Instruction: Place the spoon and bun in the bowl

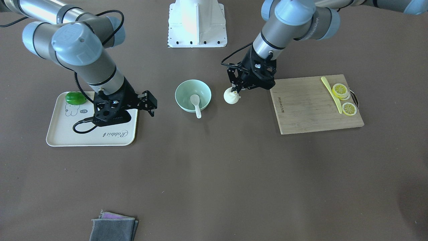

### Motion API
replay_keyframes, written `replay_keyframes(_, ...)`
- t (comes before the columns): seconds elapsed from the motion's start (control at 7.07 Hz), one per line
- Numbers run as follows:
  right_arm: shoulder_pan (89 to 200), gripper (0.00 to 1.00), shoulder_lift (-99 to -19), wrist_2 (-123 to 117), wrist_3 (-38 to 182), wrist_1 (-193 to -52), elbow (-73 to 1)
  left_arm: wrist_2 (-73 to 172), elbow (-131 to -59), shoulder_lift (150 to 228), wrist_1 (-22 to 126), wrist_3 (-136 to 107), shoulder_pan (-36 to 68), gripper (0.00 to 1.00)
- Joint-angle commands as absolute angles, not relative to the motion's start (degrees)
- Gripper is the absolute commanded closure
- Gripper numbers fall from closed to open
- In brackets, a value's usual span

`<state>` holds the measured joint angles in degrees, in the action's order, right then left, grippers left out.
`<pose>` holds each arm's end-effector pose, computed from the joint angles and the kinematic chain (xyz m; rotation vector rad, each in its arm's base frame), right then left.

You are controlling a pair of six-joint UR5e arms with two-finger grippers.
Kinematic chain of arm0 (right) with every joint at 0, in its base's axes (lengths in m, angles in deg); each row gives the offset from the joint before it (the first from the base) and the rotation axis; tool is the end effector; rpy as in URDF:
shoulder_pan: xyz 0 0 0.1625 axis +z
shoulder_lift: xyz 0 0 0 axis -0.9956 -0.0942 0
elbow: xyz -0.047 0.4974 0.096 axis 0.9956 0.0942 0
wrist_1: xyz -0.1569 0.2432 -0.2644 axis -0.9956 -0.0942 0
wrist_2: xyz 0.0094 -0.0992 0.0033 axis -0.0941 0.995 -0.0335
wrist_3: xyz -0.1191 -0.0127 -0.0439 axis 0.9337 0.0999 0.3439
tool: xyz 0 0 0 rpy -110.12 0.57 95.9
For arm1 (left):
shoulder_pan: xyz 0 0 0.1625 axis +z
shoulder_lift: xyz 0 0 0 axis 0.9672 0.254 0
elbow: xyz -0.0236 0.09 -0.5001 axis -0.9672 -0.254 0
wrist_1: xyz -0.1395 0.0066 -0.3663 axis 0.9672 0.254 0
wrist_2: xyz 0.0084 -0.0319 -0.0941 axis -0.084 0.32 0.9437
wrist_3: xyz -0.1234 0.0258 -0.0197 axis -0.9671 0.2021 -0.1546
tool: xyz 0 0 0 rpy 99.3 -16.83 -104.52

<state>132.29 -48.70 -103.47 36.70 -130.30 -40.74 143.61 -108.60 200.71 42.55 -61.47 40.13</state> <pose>-0.4209 -0.5555 0.3830 0.0952 -0.9194 -0.0686 0.5020 -0.4487 0.2975 0.2209 1.1220 0.1395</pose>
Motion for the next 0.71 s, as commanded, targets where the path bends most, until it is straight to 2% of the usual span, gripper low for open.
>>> replay_keyframes(0.0, 138.0, 0.0, -55.5, -106.3, 48.9, -130.1, -41.1, 137.7, -105.5, 206.3, 42.6, -65.9, 46.9, 1.0)
replay_keyframes(0.42, 139.5, 0.0, -56.5, -107.6, 50.1, -130.1, -41.1, 134.5, -98.3, 208.6, 48.5, -67.5, 49.7, 1.0)
replay_keyframes(0.57, 139.4, 0.0, -56.2, -108.0, 50.0, -130.2, -41.2, 134.4, -97.5, 208.7, 49.5, -67.5, 49.7, 0.01)
